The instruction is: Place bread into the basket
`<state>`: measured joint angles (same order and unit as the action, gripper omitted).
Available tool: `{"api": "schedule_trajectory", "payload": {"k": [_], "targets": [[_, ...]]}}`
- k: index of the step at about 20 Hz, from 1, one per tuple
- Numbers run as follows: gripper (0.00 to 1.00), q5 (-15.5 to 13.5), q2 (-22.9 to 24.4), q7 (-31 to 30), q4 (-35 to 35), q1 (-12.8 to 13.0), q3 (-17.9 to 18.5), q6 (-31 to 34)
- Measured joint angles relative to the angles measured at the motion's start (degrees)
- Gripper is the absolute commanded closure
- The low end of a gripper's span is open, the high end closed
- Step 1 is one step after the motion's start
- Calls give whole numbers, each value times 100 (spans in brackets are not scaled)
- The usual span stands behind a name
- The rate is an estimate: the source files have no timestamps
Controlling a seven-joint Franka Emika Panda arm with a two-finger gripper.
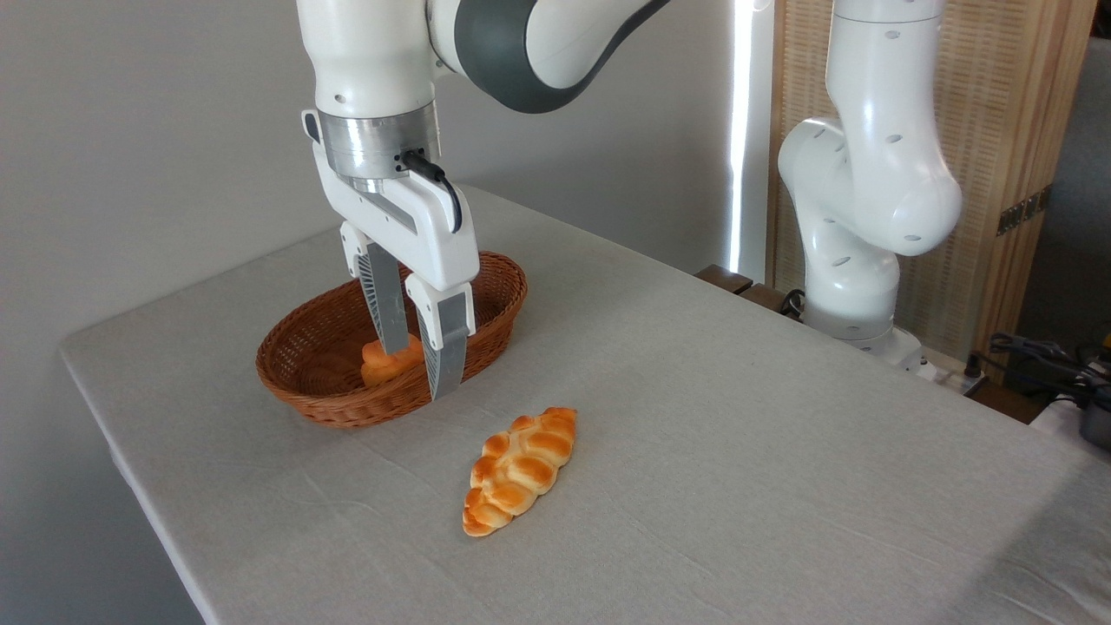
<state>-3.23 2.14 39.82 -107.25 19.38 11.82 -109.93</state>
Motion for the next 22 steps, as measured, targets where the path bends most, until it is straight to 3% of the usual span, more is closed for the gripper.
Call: {"api": "schedule_trajectory", "payload": {"k": [22], "targets": [[0,0,-55,-2,-4,75,-46,152]]}}
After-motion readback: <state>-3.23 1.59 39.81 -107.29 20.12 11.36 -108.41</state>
